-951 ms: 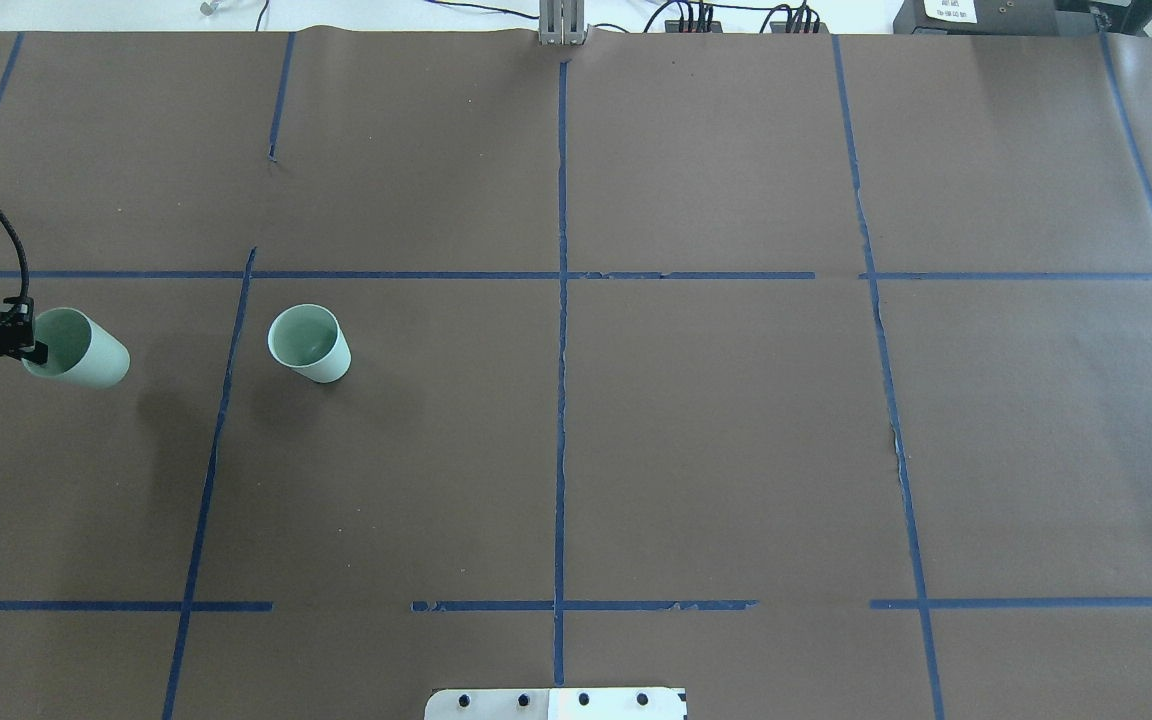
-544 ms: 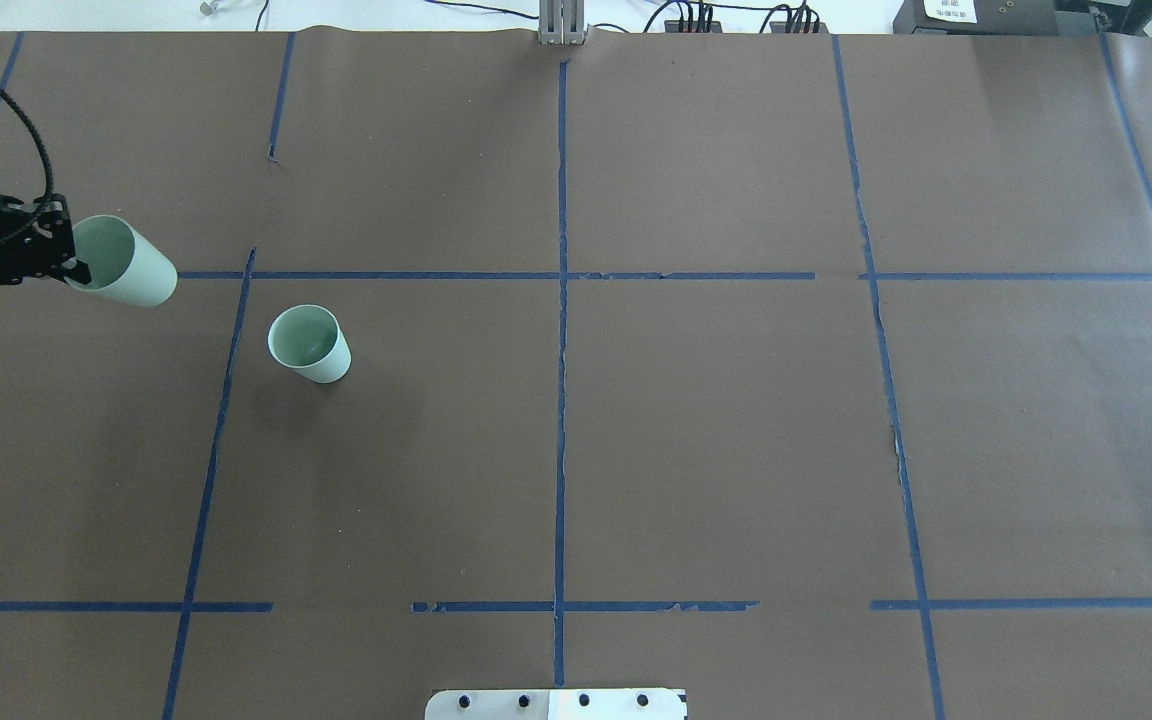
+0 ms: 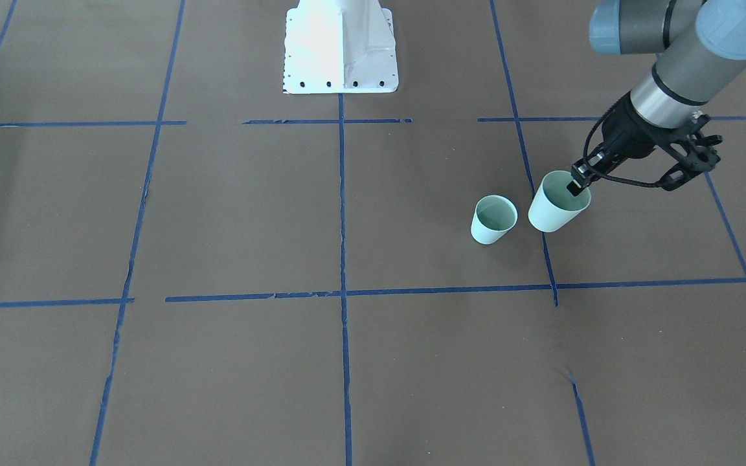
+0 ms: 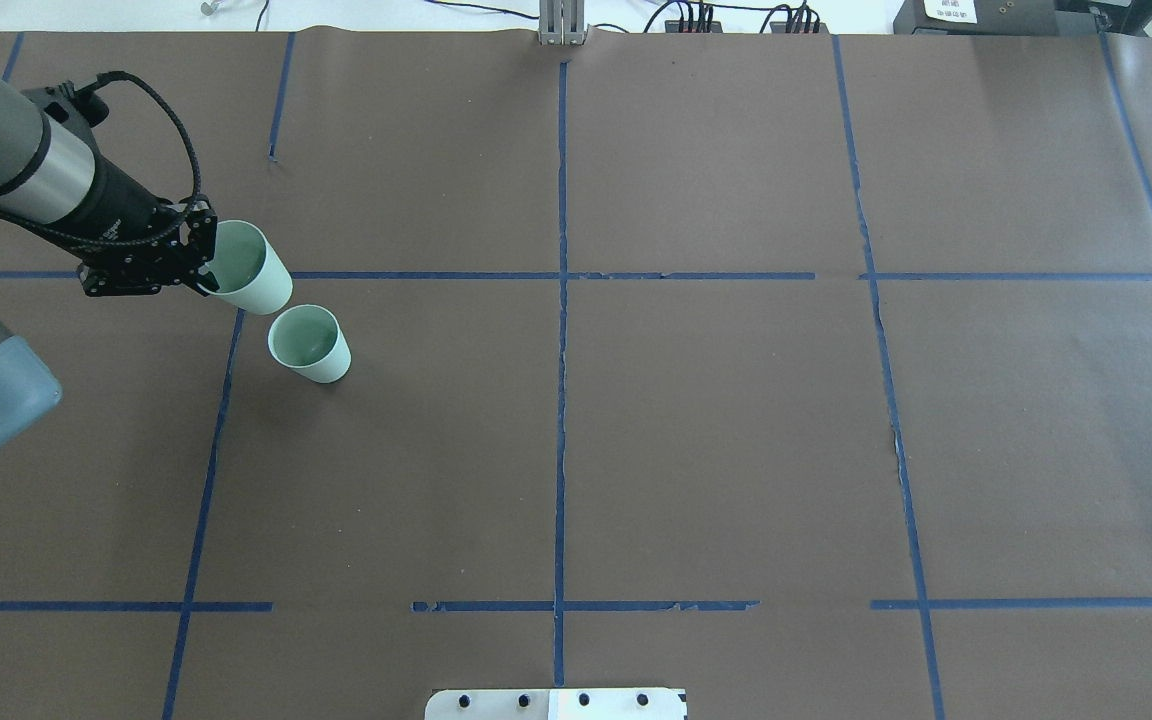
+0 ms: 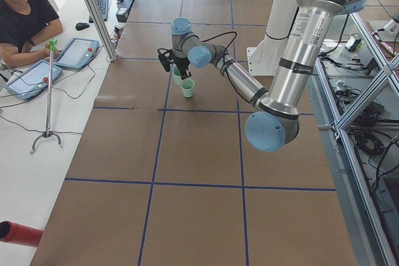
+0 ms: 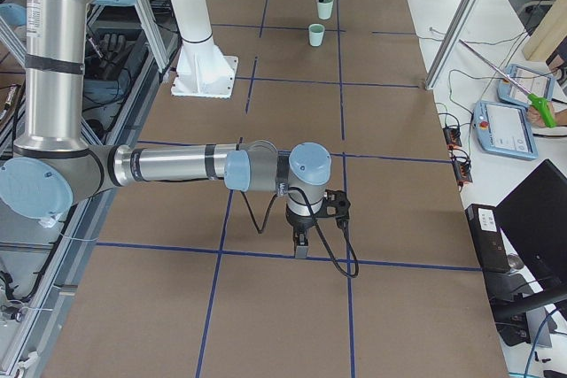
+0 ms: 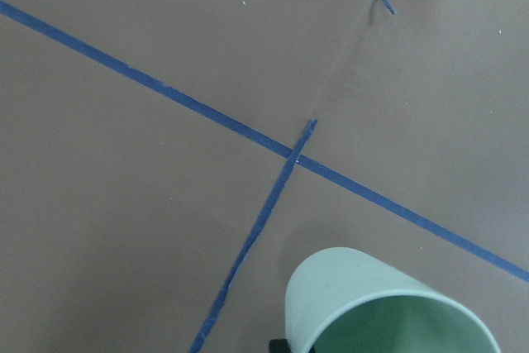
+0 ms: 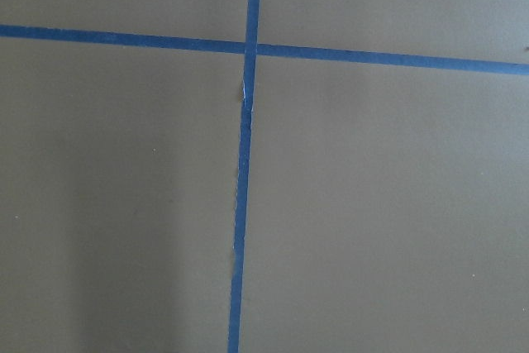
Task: Stack cups
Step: 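Lift the grasped cup with the left gripper toward the other cup, then lower the held cup into the other green cup and open the left gripper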
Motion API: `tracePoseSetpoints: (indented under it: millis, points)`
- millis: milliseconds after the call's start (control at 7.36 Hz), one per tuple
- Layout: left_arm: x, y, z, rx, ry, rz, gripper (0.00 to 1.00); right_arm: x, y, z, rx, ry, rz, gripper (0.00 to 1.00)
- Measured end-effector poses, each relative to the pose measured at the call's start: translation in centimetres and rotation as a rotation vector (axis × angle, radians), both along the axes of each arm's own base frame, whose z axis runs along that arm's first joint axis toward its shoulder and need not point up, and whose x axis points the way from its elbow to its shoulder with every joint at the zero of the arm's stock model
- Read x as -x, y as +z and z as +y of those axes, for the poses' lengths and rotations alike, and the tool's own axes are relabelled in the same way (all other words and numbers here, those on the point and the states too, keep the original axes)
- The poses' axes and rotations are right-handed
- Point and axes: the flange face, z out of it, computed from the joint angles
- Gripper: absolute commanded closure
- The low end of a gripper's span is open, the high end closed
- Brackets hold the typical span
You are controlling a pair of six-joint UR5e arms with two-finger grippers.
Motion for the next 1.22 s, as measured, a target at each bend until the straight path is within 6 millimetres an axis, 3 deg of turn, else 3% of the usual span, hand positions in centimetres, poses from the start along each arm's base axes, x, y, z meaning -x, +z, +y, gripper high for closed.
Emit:
tracePoseSetpoints:
  millis: [544, 1223]
  points:
    - [-3.1, 0.3, 1.2, 0.007, 0.031, -0.019, 1.0, 0.0, 0.0, 0.0, 0.0, 0.0, 0.0, 0.0]
    - [-3.9, 0.6, 1.5, 0.011, 0.044, -0.023, 1.0, 0.0, 0.0, 0.0, -0.001, 0.0, -0.001, 0.0]
